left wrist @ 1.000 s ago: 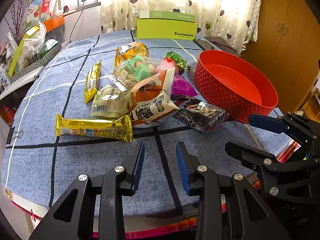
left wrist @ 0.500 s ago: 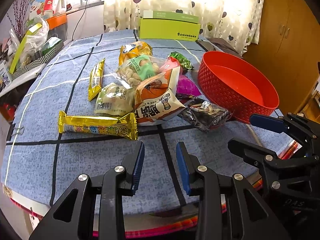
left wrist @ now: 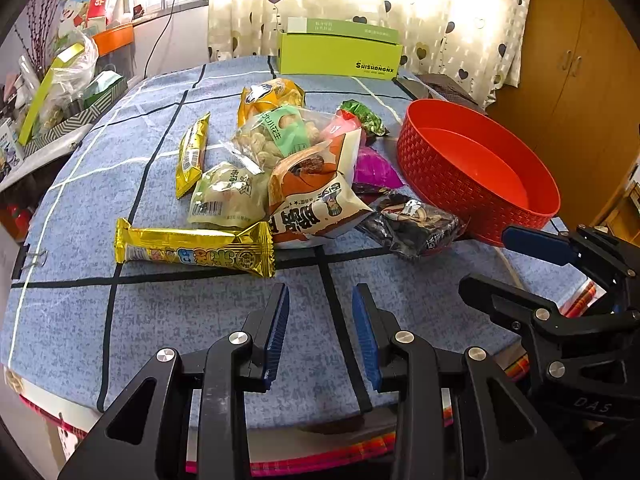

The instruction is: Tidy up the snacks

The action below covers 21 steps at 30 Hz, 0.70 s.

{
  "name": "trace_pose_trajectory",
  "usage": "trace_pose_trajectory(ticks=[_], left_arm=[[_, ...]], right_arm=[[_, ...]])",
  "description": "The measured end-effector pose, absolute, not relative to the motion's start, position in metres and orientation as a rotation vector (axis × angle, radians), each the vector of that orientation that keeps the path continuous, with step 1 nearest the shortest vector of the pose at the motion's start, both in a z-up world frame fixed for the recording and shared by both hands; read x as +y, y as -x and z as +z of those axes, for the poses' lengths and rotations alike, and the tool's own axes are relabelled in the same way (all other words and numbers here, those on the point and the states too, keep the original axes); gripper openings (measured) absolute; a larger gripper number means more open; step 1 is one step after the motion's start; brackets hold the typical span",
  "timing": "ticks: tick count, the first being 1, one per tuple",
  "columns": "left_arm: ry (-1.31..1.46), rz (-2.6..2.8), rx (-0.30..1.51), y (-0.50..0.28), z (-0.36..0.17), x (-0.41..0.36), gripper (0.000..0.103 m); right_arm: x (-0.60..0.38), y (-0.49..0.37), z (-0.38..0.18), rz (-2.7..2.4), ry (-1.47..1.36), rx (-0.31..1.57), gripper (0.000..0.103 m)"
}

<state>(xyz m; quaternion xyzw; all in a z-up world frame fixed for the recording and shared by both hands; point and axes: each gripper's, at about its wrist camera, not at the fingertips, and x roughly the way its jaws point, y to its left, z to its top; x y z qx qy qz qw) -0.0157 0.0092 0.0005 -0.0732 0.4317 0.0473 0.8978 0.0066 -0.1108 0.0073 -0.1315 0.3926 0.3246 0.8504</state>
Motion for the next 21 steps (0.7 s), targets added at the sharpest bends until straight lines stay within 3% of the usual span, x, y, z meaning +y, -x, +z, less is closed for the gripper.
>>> trace_pose_trajectory(ticks=[21], left_arm=[[0.184, 0.085, 0.885, 0.0190, 0.0008, 0.0186, 0.034]], right_arm=[[-0.1124, -0.0102, 0.0115, 0.683, 0.253, 0.816, 0.061]])
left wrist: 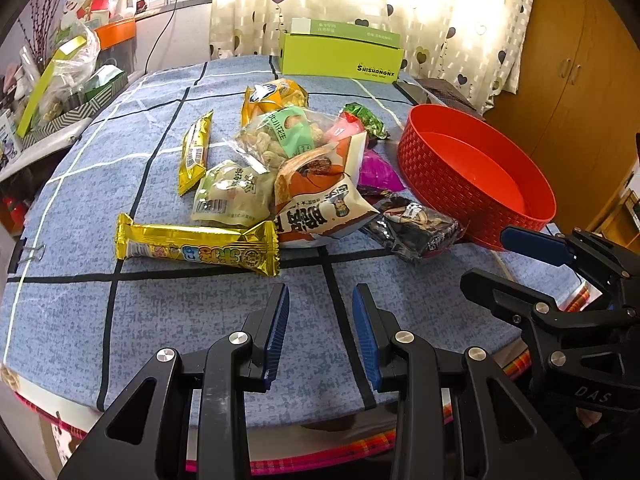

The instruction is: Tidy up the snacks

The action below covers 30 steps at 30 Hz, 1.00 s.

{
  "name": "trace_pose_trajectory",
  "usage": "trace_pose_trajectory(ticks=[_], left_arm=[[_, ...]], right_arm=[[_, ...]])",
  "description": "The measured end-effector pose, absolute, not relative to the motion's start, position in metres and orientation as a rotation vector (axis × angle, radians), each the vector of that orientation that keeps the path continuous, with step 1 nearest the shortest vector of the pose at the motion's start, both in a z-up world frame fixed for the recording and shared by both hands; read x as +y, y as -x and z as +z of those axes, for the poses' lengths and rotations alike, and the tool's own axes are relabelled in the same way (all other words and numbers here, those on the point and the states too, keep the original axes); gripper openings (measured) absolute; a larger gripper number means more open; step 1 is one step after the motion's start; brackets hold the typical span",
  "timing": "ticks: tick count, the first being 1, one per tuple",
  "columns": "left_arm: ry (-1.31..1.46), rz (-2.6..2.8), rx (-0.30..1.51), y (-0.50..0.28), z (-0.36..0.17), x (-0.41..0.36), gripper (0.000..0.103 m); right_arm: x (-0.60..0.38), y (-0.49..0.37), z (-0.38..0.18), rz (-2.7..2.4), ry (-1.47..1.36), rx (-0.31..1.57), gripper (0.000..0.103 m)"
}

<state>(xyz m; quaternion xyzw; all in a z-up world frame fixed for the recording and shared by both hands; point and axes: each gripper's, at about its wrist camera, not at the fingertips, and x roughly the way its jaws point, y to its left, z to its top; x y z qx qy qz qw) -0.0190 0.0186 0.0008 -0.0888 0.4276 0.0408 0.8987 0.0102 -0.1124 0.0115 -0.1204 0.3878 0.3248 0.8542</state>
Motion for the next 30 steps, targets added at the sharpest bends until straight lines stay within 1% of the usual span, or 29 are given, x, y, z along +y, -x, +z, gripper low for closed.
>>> trace_pose_trajectory(ticks=[18, 30], left_arm=[[0.297, 0.104, 0.842, 0.031, 0.002, 0.064, 0.034], [0.486, 0.110, 0.828, 0.032, -0.005, 0.107, 0.034]], right_arm=[[-0.085, -0.016, 0.020, 0.697, 0.154, 0.834, 0.061], [-0.043, -0.041, 0.018, 0.731, 0.077, 0.894, 0.061]])
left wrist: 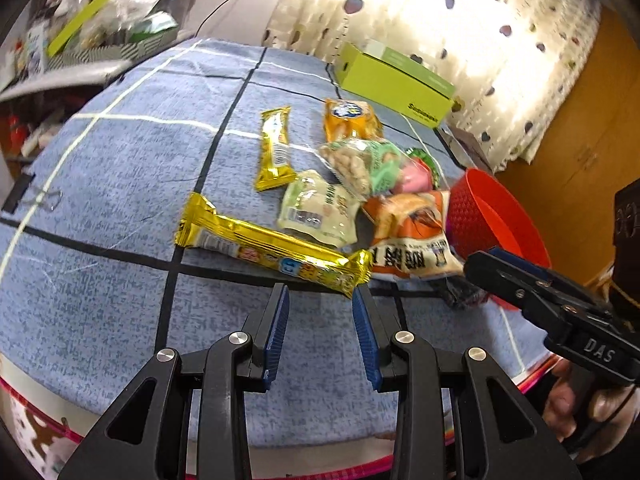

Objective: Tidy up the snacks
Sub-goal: 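Grasp the orange-and-white chip bag with the right tool while the left grasps a gold wafer bar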

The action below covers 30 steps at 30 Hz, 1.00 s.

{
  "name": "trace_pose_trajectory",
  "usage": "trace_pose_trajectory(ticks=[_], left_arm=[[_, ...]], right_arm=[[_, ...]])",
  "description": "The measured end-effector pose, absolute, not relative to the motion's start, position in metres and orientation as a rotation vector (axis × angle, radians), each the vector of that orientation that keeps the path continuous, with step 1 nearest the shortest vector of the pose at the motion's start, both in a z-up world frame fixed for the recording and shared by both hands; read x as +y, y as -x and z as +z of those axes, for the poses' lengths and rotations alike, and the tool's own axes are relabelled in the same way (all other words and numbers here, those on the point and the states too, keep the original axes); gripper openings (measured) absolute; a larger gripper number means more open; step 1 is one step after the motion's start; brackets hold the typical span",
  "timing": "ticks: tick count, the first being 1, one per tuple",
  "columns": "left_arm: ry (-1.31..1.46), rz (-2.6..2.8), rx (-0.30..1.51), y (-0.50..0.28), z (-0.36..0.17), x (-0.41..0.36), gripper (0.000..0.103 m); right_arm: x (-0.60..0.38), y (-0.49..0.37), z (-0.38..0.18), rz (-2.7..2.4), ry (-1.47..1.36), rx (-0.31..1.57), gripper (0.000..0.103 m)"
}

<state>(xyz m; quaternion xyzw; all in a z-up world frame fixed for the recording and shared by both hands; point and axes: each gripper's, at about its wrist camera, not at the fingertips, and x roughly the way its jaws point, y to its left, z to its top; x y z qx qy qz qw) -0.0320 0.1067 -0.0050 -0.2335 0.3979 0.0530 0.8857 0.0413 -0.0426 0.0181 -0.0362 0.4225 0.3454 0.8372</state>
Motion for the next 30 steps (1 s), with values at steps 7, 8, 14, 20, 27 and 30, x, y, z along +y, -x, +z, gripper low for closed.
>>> trace_pose_trajectory(ticks=[7, 8, 14, 20, 27, 30], left_arm=[[0.569, 0.100, 0.836, 0.027, -0.013, 0.120, 0.035], [0.580, 0.099, 0.836, 0.027, -0.014, 0.121, 0.036], [0.635, 0.101, 0.821, 0.024, -0.017, 0.129, 0.051], [0.689, 0.122, 0.824, 0.013, -0.020, 0.136, 0.052], [0.695, 0.163, 0.838, -0.008, -0.022, 0.139, 0.052], [0.689, 0.197, 0.865, -0.015, -0.026, 0.140, 0.052]], right_arm=[[-0.032, -0.059, 0.005, 0.721, 0.037, 0.952, 0.061], [-0.032, -0.061, 0.003, 0.721, 0.031, 0.956, 0.061], [-0.021, -0.072, -0.006, 0.724, 0.008, 0.988, 0.061], [-0.014, -0.081, -0.012, 0.719, -0.004, 0.990, 0.049], [-0.019, -0.075, -0.009, 0.702, 0.040, 0.937, 0.043], [-0.025, -0.071, -0.003, 0.702, 0.043, 0.916, 0.043]])
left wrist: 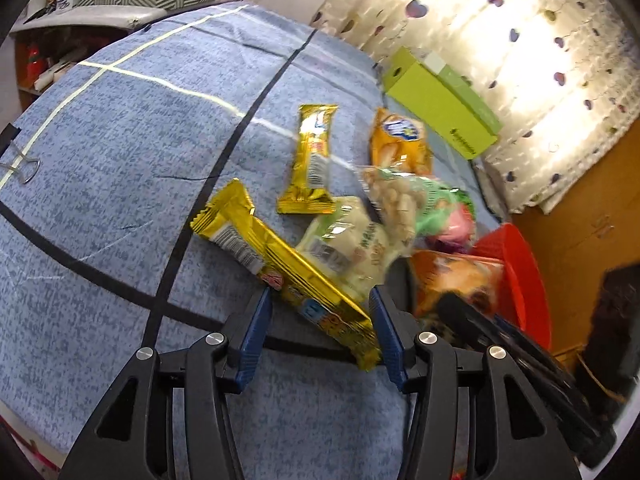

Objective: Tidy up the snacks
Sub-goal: 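Grasp the orange-and-white chip bag with the right tool while the left grasps a gold wafer bar, then carry the chip bag into the red bowl with the right tool while the left lifts the wafer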

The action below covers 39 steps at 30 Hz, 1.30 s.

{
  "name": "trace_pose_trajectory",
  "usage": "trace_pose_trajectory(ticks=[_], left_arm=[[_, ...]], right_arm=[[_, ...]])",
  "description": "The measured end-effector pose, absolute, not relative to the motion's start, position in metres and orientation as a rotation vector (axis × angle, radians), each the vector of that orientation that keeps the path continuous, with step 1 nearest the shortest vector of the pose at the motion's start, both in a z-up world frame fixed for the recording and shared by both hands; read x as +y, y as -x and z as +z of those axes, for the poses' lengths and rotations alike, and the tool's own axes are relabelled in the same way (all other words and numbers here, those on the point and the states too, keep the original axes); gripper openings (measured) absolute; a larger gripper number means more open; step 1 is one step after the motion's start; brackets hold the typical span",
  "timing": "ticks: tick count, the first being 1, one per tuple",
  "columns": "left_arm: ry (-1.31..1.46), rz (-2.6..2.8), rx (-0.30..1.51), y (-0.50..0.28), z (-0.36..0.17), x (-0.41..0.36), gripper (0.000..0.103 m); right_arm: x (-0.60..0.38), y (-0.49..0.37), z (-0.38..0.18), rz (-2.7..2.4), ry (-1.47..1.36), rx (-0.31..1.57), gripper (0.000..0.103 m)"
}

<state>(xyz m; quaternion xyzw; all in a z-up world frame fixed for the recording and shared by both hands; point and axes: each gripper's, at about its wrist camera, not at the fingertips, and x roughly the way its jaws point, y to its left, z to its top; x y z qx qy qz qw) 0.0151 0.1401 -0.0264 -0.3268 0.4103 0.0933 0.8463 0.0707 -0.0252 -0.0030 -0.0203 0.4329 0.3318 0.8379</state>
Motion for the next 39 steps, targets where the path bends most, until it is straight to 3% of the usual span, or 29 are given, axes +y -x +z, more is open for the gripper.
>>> trace_pose_trajectory(ticks=[8, 11, 17, 39], left_arm=[[0.556, 0.267, 0.853, -0.027, -0.026, 0.132, 0.051], [0.499, 0.302, 0.847, -0.025, -0.027, 0.129, 0.037], [0.442, 0.323, 0.845, -0.015, -0.027, 0.132, 0.025], [0.348, 0.260, 0.747, 0.004, 0.015, 0.112, 0.024]], right_arm=[[-0.034, -0.058, 0.018, 0.708, 0.052, 0.844, 0.043], [-0.038, -0.053, 0.023, 0.706, 0.050, 0.832, 0.043], [-0.044, -0.043, 0.037, 0.709, 0.059, 0.797, 0.043], [-0.089, -0.064, 0.076, 0.694, 0.149, 0.731, 0.043]])
